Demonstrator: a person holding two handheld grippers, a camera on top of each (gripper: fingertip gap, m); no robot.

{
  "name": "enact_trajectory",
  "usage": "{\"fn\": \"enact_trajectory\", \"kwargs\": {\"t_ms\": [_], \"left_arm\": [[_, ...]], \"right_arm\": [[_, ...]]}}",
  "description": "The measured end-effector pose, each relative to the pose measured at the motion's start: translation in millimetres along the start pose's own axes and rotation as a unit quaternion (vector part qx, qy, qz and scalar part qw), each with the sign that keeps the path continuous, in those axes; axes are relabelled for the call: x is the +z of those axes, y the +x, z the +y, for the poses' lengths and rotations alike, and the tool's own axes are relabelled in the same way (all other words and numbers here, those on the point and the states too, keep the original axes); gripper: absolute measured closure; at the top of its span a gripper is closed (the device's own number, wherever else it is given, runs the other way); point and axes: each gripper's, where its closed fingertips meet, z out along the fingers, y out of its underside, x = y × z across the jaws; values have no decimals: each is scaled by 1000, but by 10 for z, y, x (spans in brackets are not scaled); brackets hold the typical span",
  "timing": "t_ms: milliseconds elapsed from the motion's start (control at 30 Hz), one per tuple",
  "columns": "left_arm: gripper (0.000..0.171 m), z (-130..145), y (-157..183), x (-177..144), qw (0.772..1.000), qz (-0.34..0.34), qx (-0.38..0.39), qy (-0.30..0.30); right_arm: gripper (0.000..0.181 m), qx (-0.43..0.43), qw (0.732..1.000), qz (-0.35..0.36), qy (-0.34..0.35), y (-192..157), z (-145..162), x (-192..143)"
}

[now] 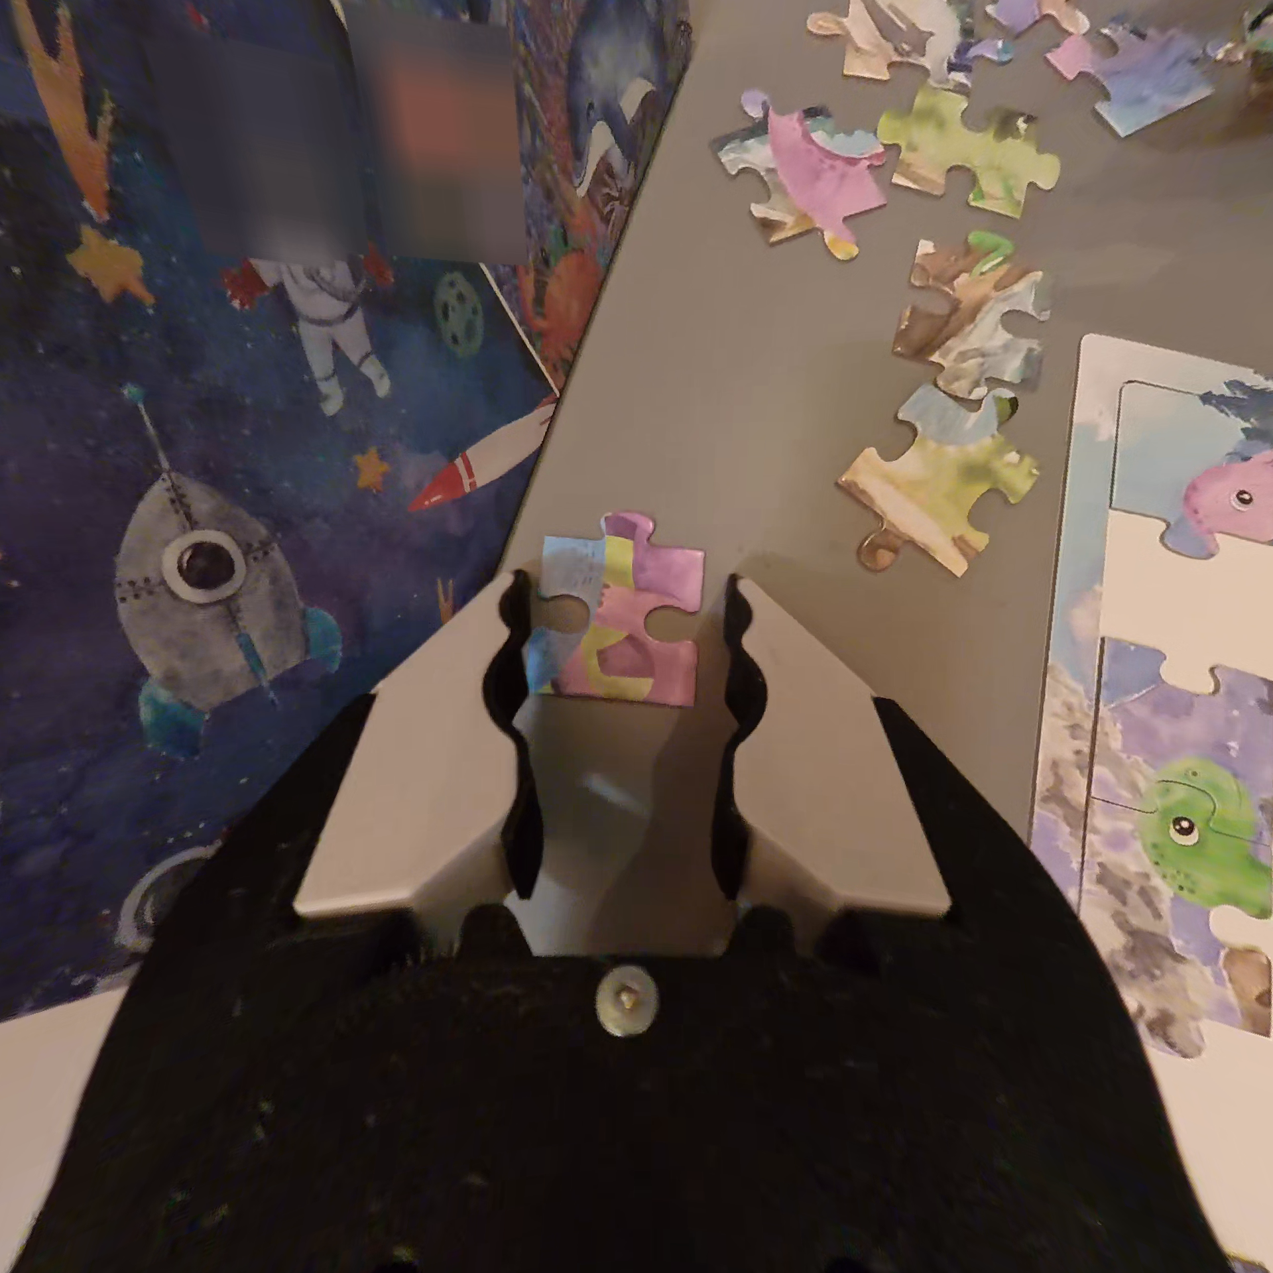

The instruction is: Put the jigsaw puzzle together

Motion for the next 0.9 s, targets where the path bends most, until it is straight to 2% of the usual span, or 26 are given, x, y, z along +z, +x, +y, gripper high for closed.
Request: {"fn": "enact_trajectory", "kwargs": {"t_ms": [33, 233, 333, 433, 500, 667, 767, 900], "left_arm": [[125, 0, 16, -3, 1000, 1, 4, 0], [126, -23, 96, -18, 1000, 4, 20, 4], [127, -141, 240, -104, 999, 14, 36, 13], [127, -315, 582, -213, 997, 37, 64, 16], [127, -384, 923, -238, 994, 57, 87, 14], [127, -265, 1811, -121, 984, 105, 140, -29], [127, -153, 2021, -54, 980, 99, 160, -57], [127, -74, 2036, -22, 982, 88, 153, -75]], "right_arm": [[154, 1, 1000, 0, 0, 1, -1, -1], [154, 0, 1000, -1, 2, -3, -6, -6], [154, -2, 1000, -2, 3, -17, -20, -6], [154, -6, 1000, -1, 4, -20, -35, -13], [154, -7, 1000, 0, 5, -19, -39, -15], [153, -11, 1000, -2, 8, -38, -70, -25], [153, -22, 1000, 0, 10, -55, -106, -39], [153, -32, 999, 4, 12, -58, -135, -56]]}}
